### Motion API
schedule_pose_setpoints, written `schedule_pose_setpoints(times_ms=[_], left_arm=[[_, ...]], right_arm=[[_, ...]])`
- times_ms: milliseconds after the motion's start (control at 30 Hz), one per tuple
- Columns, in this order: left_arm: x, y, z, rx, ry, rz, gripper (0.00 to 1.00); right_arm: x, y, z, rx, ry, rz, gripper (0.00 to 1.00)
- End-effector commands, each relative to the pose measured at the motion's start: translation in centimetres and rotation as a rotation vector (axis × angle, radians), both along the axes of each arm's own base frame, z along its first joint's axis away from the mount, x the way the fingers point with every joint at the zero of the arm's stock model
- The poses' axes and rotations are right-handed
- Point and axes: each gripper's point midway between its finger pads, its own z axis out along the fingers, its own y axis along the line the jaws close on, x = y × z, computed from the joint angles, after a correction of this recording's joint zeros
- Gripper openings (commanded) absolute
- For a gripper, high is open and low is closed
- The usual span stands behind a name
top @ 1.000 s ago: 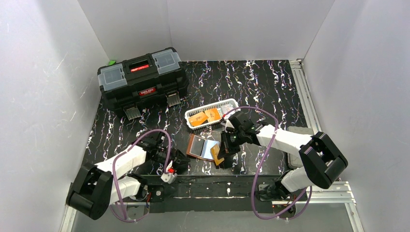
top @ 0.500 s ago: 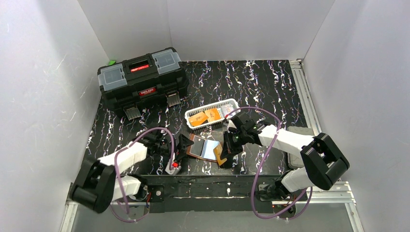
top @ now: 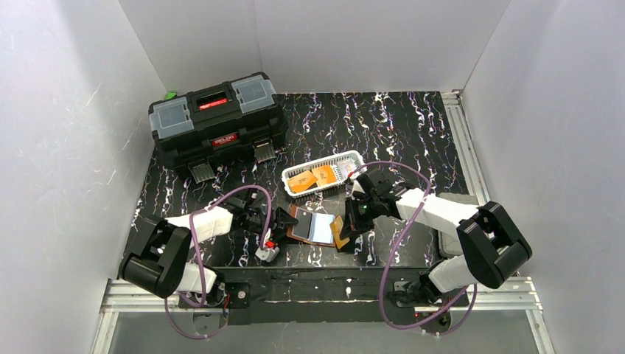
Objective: Put the credit cards into the card holder
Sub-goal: Turn over the card slot in the card holder.
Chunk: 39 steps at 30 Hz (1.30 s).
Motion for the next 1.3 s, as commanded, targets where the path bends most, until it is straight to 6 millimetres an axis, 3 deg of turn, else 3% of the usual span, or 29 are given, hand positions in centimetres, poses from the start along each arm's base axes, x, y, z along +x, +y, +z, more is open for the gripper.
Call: schedule_pose_setpoints(times_ms=[0,300,600,767,1133,1267], left_arm=[[-2.2,-1.5,2.0,-0.123,-0.226,-0.232,0.38],[-4.7,-0.9,1.2,-0.104,-0.19,-0.281,0.3],[-6.2,-0.3,0.6,-0.097,-0.172,-0.296,0.27],[-6.1,-0.5,0.7,-0.102,-0.175,-0.302,0.27],[-5.3,-0.7,1.5,-0.103,-0.194,-0.281,0.27],[-4.4,-1.0,2.6,-0.116,-0.225,-0.247,0.34]], right_arm=[[0.8,0.3,0.6,0.018,-0.014,0.013,0.01],[0.6,0.3,1.3,0.058,-0.009,0.017,0.01],[-0.1,-0.2,1.8,0.098,-0.018,0.001,0.01],[-0.1,0.0,2.3,0.125,-0.02,0.007,0.01],[-0.8,-1.1,1.0,0.068,0.008,-0.003,0.01],[-0.7,-1.0,0.7,0.064,0.019,0.0,0.01]])
